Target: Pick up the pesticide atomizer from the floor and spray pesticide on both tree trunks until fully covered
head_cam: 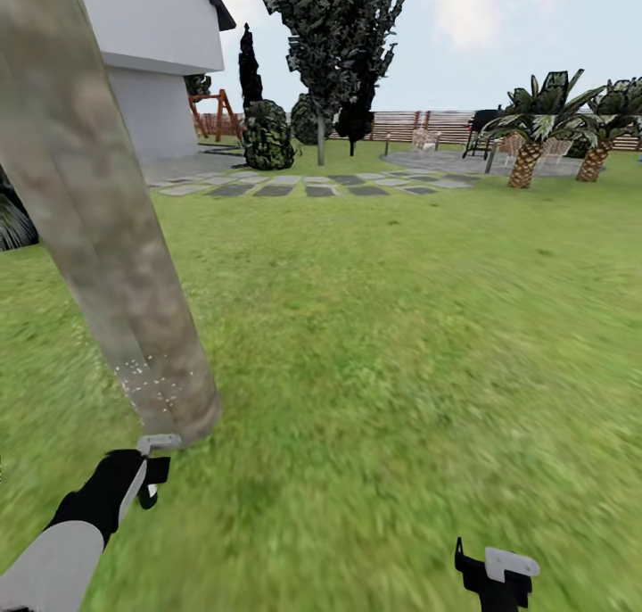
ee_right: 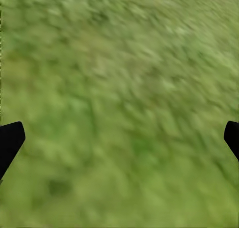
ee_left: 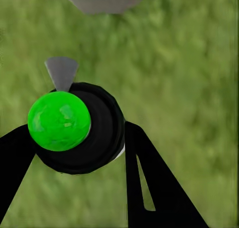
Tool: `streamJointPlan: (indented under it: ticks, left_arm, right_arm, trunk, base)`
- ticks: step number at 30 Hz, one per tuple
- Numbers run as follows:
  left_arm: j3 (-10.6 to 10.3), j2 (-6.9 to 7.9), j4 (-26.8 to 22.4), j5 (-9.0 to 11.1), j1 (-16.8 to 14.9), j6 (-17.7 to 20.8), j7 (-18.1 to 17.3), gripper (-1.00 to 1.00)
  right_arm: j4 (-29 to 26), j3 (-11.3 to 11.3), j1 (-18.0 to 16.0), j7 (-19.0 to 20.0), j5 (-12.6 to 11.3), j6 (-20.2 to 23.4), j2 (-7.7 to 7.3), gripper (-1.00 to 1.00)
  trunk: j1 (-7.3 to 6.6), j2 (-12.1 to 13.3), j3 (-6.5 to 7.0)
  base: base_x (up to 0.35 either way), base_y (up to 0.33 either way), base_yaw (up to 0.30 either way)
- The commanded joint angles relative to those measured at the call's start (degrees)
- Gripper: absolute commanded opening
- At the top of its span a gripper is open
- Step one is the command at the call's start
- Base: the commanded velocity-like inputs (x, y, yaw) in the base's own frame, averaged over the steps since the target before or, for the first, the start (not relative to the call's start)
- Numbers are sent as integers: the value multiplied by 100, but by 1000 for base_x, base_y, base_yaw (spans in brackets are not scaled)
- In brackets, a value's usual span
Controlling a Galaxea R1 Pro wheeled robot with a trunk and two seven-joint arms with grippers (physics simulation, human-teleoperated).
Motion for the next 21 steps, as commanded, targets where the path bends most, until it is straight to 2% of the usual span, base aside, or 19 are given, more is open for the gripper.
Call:
streamJointPlan:
  ticks: [1, 5, 12, 21]
  left_arm:
    - [1, 1, 4, -6, 0, -10, 0, -100]
    - [7, -5, 9, 10, 0, -28, 0, -100]
    - [153, -2, 4, 11, 0, -37, 0, -100]
    - [158, -14, 0, 20, 0, -38, 0, -100]
  right_arm:
    - [1, 1, 0, 0, -1, -1, 0, 100]
    - [-1, 1, 0, 0, 0, -1, 0, 100]
    - [0, -4, 0, 0, 0, -1, 0, 100]
    - [-5, -5, 0, 0, -8, 1, -22, 100]
  trunk:
    - [0, 0, 0]
    - [0, 0, 0]
    - [0, 0, 0]
    - [0, 0, 0]
  base:
    - [265, -154, 234]
    - [220, -108, 267]
    - [22, -25, 261]
    - [4, -256, 13]
